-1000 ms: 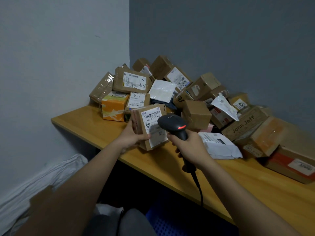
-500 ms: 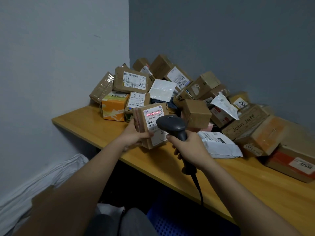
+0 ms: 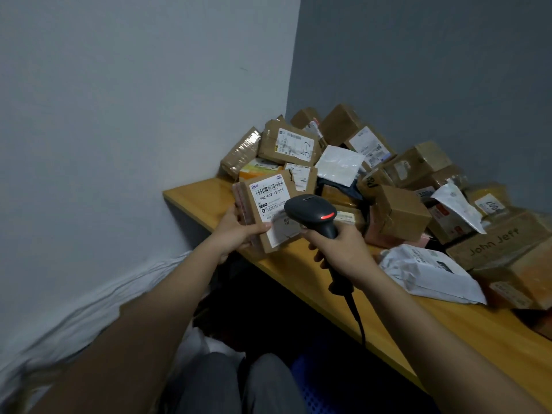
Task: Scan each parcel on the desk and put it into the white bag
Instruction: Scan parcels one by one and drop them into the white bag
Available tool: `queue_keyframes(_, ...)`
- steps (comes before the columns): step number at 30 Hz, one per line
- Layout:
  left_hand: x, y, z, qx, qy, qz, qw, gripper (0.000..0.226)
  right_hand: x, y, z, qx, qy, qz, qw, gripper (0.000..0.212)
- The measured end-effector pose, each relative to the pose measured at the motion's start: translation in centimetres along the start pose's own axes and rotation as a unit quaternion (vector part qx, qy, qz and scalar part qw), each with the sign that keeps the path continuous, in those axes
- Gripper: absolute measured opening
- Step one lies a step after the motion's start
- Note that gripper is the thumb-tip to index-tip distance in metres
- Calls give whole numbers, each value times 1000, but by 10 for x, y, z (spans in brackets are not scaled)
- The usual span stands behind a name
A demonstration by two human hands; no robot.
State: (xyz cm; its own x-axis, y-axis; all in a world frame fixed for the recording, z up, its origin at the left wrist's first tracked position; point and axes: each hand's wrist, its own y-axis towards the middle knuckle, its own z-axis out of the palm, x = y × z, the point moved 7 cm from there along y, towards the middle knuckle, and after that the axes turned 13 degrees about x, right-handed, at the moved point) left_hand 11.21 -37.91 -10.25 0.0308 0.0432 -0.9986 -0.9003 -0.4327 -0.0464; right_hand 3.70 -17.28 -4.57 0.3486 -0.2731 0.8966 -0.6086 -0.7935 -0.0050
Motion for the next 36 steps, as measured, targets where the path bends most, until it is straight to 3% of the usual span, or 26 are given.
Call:
queue_keyframes(4,3,-39,-72,-89,-31,35,995,68,19,29,51,32,-20,-14,999,21)
queue_keyframes(10,44,-118,-181,-216,-4,42,976,71,22,68,143,88,-69,-16,994,23)
queue_keyframes(17,159,-182,-269,-328,88,-108,935,82,-10,105,238,152,-152,1,977,29)
queue_keyframes(22,215,-170,-297,-294,208,-226,905,96,-42,126,266,180,-174,42,967,26)
queue_keyframes(26,227,-114,-294,-220,291,-244,899,108,-56,142,259,180,-176,64,966,24)
queue_keyframes(29,227,-79,-289,-191,338,-247,888,93,-60,153,245,167,-172,68,969,25)
queue_keyframes(36,219,-64,-274,-191,330,-203,902,43,-68,157,226,163,-155,83,971,25)
